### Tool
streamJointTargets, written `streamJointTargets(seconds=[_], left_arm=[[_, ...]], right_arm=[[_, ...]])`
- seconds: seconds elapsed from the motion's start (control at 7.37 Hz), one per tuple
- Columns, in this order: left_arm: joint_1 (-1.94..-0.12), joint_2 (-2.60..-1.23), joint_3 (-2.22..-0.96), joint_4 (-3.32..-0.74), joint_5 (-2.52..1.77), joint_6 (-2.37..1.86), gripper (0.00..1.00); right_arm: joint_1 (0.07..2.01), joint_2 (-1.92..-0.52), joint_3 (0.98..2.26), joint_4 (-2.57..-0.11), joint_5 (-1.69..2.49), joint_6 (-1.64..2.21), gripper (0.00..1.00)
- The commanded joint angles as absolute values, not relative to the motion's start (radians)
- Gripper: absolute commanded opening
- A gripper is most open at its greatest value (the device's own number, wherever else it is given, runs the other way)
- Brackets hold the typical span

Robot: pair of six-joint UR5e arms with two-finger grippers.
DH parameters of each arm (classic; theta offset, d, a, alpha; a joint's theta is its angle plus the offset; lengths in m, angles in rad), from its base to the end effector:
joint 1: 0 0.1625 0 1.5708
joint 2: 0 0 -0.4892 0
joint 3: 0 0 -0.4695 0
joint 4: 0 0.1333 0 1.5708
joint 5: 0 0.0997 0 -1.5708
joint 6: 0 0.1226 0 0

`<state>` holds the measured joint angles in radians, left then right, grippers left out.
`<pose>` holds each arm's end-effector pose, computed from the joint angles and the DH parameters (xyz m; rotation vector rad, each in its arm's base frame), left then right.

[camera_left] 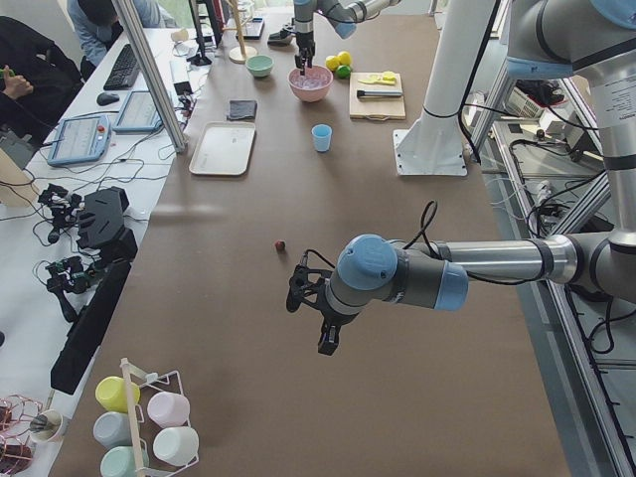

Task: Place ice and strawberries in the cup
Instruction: 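Lower the right gripper into the bowl and grasp another ice cube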

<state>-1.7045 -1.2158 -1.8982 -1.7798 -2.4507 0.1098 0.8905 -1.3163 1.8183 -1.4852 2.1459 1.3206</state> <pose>-0.0933 -0.4026 0.6930 0.2748 0.8502 0.0575 -0.3726 -0.5664 0.4404 -0.1627 -0.7878 0.4369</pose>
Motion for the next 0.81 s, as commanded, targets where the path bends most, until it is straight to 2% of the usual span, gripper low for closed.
streamJointTargets(seconds=[0.0, 0.68], left_arm=[[-1.707, -1.215, -1.901, -1.790, -2.450, 0.107, 0.98], [-1.709, -1.215, -1.908, -1.793, -2.450, 0.107, 0.98]], right_arm=[[0.885, -1.335, 1.770, -1.309, 2.152, 1.426, 0.70], [0.839, -1.370, 1.763, -1.252, 2.137, 1.467, 0.68]])
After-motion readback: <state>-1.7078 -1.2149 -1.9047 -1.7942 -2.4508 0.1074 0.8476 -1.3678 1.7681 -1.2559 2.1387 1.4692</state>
